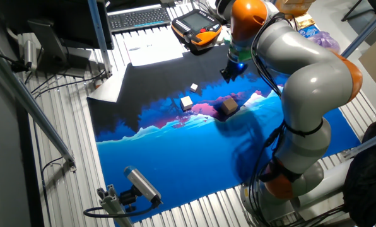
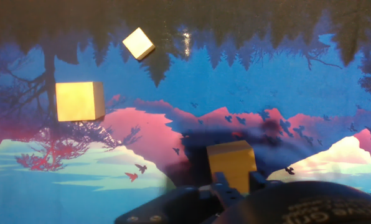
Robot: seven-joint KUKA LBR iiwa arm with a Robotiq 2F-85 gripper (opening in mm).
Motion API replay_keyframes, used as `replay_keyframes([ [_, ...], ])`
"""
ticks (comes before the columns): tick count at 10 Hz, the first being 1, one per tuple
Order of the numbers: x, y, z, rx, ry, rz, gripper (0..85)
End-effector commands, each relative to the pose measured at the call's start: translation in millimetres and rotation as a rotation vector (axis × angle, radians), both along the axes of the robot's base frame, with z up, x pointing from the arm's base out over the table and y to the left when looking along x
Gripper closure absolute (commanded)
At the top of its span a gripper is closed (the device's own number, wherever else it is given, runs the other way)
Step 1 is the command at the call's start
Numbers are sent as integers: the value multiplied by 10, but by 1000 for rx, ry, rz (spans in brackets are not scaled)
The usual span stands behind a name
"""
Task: Pick up one small block
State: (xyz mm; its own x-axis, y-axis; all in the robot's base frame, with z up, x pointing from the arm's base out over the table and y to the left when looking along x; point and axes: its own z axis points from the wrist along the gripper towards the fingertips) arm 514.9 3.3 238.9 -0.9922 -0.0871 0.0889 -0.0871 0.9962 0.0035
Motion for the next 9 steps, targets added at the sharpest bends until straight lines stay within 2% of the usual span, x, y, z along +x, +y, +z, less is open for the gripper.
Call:
replay_keyframes([
  [1, -4, 0, -1, 7, 3, -1, 850],
  [2, -11, -10, -12, 8, 7, -7, 850],
  [3, 8, 1, 0, 24, 21, -27, 850],
  [5, 133, 163, 135, 10, 54, -95, 850],
  [6, 176, 243, 169, 14, 61, -118, 850],
  [7, 225, 314, 159, 19, 64, -130, 850],
  [8, 314, 463, 94, 10, 66, -160, 850],
  [9, 392, 596, 8, -12, 56, -176, 850],
])
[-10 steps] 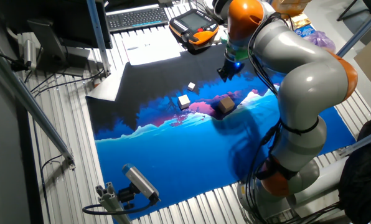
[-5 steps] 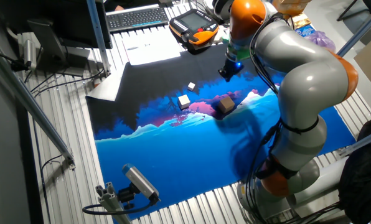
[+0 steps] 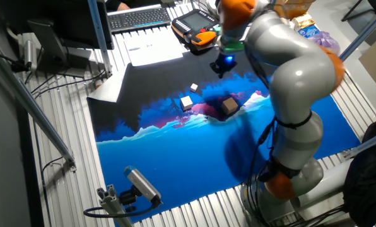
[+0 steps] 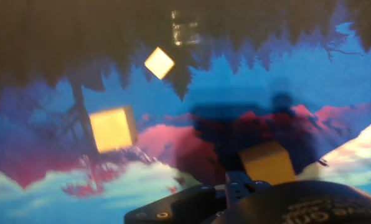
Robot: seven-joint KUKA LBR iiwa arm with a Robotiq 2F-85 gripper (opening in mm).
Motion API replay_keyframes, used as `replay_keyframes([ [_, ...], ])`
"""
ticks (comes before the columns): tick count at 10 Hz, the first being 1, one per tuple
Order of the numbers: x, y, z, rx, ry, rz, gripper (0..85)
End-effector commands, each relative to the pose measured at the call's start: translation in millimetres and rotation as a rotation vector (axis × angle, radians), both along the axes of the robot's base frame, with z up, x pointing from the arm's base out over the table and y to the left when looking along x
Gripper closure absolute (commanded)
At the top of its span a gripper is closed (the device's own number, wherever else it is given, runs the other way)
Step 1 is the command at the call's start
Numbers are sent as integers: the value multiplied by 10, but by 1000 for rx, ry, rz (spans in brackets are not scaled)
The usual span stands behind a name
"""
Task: Pick up one small block
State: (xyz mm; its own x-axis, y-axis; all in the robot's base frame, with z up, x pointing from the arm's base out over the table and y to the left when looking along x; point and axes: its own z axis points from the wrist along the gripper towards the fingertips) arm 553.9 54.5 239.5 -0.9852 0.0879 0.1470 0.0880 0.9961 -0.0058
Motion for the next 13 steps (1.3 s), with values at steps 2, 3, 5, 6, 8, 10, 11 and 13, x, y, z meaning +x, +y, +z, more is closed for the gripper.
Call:
replay_keyframes([
  [2, 137, 329, -192, 33, -11, -7, 850],
  [3, 181, 466, -305, 45, -12, -19, 850],
  [5, 205, 763, -500, 76, 1, -37, 850],
  [6, 197, 911, -593, 87, -1, -42, 850],
  [8, 142, 1211, -783, 88, -7, -42, 850],
  [10, 86, 1375, -855, 105, -9, -39, 850],
  [11, 68, 1456, -883, 103, -9, -41, 850],
  [13, 45, 1515, -920, 101, 0, -25, 850],
])
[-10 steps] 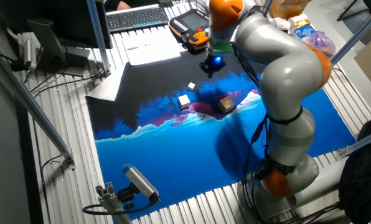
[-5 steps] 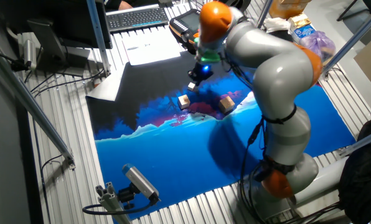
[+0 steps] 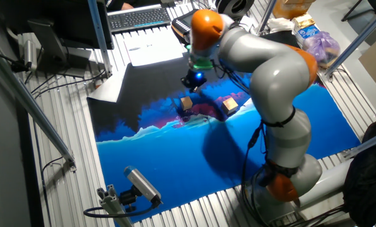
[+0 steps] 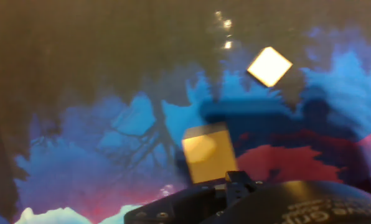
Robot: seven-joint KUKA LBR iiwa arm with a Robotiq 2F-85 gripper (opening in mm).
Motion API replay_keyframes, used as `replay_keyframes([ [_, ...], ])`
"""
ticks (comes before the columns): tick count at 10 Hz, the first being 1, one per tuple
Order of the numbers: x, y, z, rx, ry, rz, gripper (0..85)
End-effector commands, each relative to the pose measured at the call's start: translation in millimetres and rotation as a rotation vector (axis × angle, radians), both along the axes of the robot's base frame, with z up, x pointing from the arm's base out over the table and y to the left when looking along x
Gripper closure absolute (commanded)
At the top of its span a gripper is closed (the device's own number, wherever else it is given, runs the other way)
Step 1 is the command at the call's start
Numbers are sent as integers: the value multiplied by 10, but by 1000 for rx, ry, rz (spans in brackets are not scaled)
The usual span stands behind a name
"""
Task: Pick up one small block
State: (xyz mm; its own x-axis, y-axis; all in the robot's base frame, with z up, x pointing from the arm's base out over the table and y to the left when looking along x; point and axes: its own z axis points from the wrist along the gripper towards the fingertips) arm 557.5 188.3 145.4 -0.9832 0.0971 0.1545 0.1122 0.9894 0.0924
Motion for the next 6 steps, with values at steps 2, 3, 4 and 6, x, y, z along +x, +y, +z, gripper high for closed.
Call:
replay_keyframes([
  [2, -10, 215, -130, -13, -4, 22, 850],
  [3, -7, 206, -211, -15, -14, 28, 850],
  [4, 0, 180, -280, -17, -24, 37, 850],
  [6, 13, 67, -362, 14, -24, 61, 850],
])
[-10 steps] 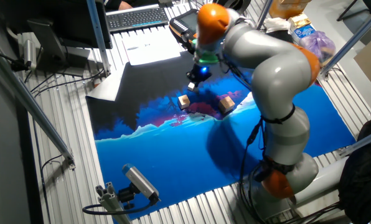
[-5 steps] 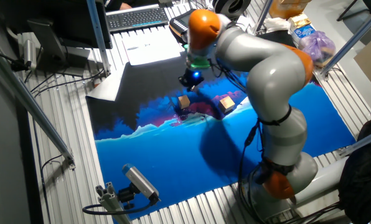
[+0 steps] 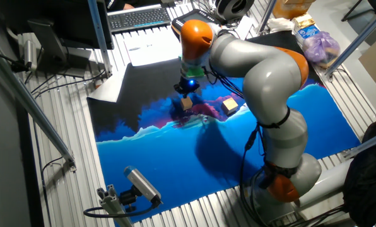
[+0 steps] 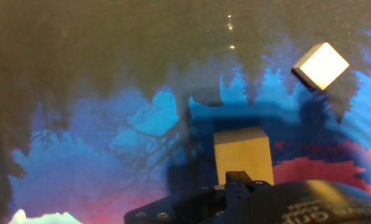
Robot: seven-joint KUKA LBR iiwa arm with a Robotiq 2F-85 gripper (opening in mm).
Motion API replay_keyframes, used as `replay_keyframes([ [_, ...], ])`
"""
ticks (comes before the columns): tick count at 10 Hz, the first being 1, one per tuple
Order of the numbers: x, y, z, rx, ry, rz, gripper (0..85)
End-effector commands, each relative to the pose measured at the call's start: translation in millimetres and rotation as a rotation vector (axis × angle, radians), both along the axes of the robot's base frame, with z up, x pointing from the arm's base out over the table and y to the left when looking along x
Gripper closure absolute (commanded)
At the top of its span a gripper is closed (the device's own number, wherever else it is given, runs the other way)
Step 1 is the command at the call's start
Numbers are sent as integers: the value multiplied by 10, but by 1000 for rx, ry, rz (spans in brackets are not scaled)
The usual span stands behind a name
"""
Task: Pick up one small block
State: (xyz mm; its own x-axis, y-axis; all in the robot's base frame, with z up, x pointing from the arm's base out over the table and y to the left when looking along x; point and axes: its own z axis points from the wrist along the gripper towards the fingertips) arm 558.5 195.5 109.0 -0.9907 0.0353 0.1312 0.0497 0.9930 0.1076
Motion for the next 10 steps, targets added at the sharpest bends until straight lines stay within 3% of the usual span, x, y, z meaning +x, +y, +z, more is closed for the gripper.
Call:
replay_keyframes([
  [1, -2, -36, -43, -1, -9, 2, 850],
  [2, 6, -38, -70, -8, -12, -18, 850],
  [3, 6, -22, -64, -55, -39, -39, 850],
  [4, 6, -16, -61, -88, -59, -79, 510],
  [6, 7, -3, -55, -99, -60, -142, 170],
  [8, 17, 2, -94, -141, -65, -149, 170],
  [9, 24, -4, -133, -142, -64, -153, 170],
  [10, 30, -12, -171, -137, -64, -150, 0],
])
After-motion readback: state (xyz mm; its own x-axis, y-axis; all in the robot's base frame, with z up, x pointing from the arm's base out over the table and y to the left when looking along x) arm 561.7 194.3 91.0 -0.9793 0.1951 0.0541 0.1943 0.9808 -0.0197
